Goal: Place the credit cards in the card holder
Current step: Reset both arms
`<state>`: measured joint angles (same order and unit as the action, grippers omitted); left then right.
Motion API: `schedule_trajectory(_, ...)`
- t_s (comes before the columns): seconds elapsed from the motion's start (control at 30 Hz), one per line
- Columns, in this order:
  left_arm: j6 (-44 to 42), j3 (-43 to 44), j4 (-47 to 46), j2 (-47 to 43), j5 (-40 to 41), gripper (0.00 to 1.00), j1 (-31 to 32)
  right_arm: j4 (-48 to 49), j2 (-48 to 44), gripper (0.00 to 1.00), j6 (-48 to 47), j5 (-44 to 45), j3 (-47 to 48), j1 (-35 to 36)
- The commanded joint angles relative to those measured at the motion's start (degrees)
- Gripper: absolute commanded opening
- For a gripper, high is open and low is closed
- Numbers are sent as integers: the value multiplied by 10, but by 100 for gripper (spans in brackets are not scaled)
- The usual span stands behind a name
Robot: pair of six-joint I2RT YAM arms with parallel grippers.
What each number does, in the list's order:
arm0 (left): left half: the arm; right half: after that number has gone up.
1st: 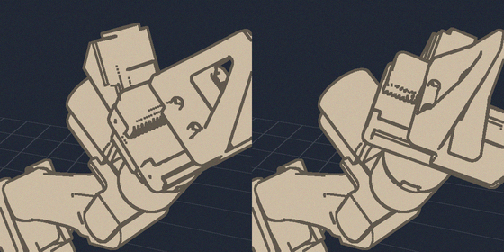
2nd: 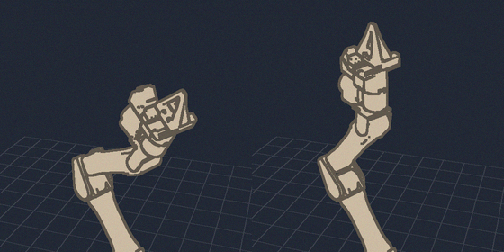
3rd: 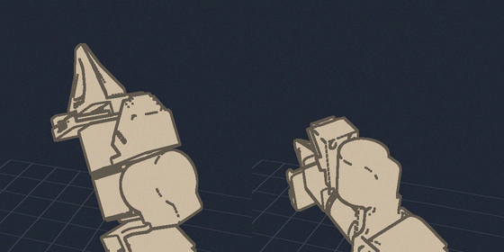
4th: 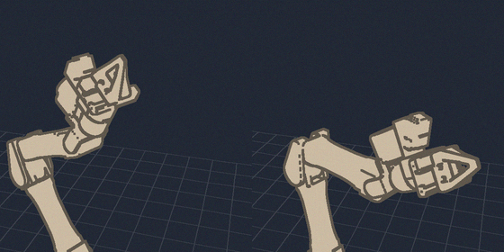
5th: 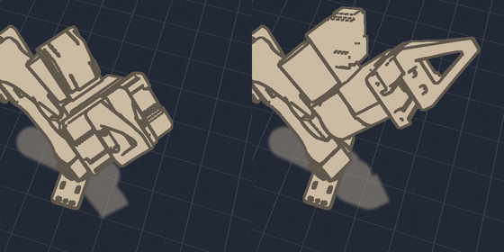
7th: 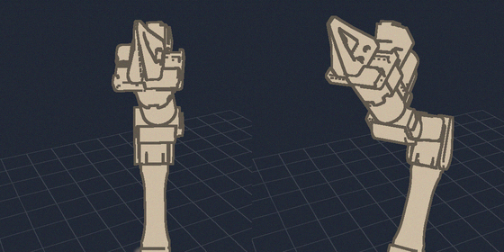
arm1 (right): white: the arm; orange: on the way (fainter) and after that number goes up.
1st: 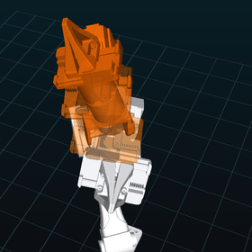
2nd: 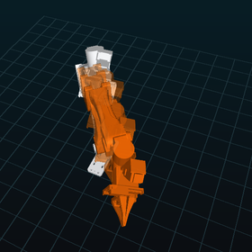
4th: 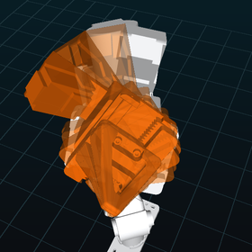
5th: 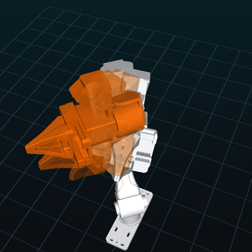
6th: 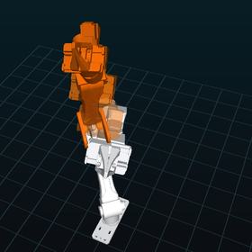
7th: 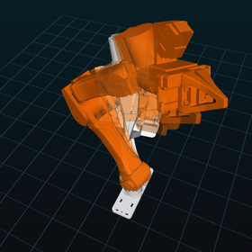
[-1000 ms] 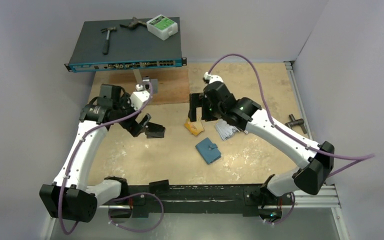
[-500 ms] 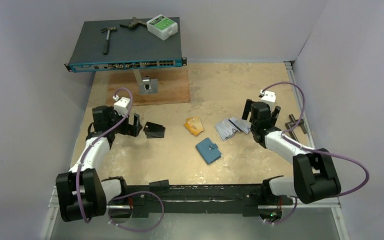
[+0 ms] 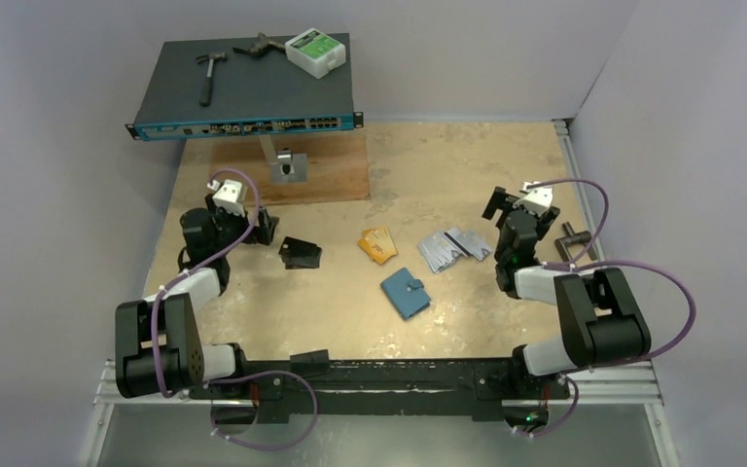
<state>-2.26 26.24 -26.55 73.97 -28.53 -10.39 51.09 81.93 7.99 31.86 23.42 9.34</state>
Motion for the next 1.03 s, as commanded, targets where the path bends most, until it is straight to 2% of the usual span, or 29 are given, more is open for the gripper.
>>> schedule_trajectory(0.0, 49, -48, -208, 24, -1, 100, 2, 133, 31, 99, -19, -20, -15, -12)
schedule_trajectory(0.03, 35, -36, -161, 12, 22, 100, 11, 110, 25, 99, -10, -24, -10, -12)
schedule_trajectory(0.17, -2, -48, -174, 11, 79, 100, 54, 160, 23, 99, -29, -38, -34, -12)
schedule_trajectory(0.2, -5, -65, -203, 15, 92, 100, 61, 174, 22, 99, -30, -50, -49, -13)
schedule_trajectory(0.23, 0, -88, -277, 34, 86, 99, 62, 185, 23, 99, -27, -75, -60, -13)
schedule_trajectory(0.27, -1, -94, -296, 45, 76, 100, 63, 290, 50, 99, -49, -63, -82, -13)
schedule_trajectory(0.3, -10, -78, -228, 27, 74, 100, 63, 308, 66, 99, -68, -41, -88, -4)
schedule_trajectory(0.33, -11, -81, -255, 32, 75, 100, 63, 227, 48, 99, -41, -43, -72, -1)
schedule_trajectory(0.37, -2, -91, -297, 45, 73, 100, 62, 213, 43, 99, -18, -54, -62, -13)
schedule_trajectory(0.4, -6, -88, -267, 34, 72, 100, 60, 250, 56, 99, -29, -62, -65, -23)
schedule_trajectory(0.43, -10, -86, -247, 24, 73, 100, 61, 230, 46, 99, -25, -64, -65, -26)
schedule_trajectory(0.47, -3, -90, -277, 34, 72, 100, 60, 204, 38, 99, -11, -69, -63, -25)
schedule_trajectory(0.5, 1, -95, -296, 41, 70, 100, 60, 220, 43, 99, -13, -67, -66, -26)
schedule_trajectory(0.53, -4, -90, -270, 33, 72, 100, 60, 253, 51, 99, -27, -64, -71, -26)
schedule_trajectory(0.57, -5, -87, -256, 28, 73, 100, 59, 254, 49, 99, -32, -59, -73, -26)
schedule_trajectory(0.63, 0, -94, -292, 39, 72, 100, 59, 233, 41, 99, -26, -59, -71, -25)
schedule_trajectory(0.7, -3, -89, -264, 31, 73, 100, 60, 245, 44, 99, -30, -56, -72, -26)
schedule_trajectory(1.0, -2, -91, -278, 36, 73, 100, 59, 251, 46, 99, -32, -57, -73, -26)
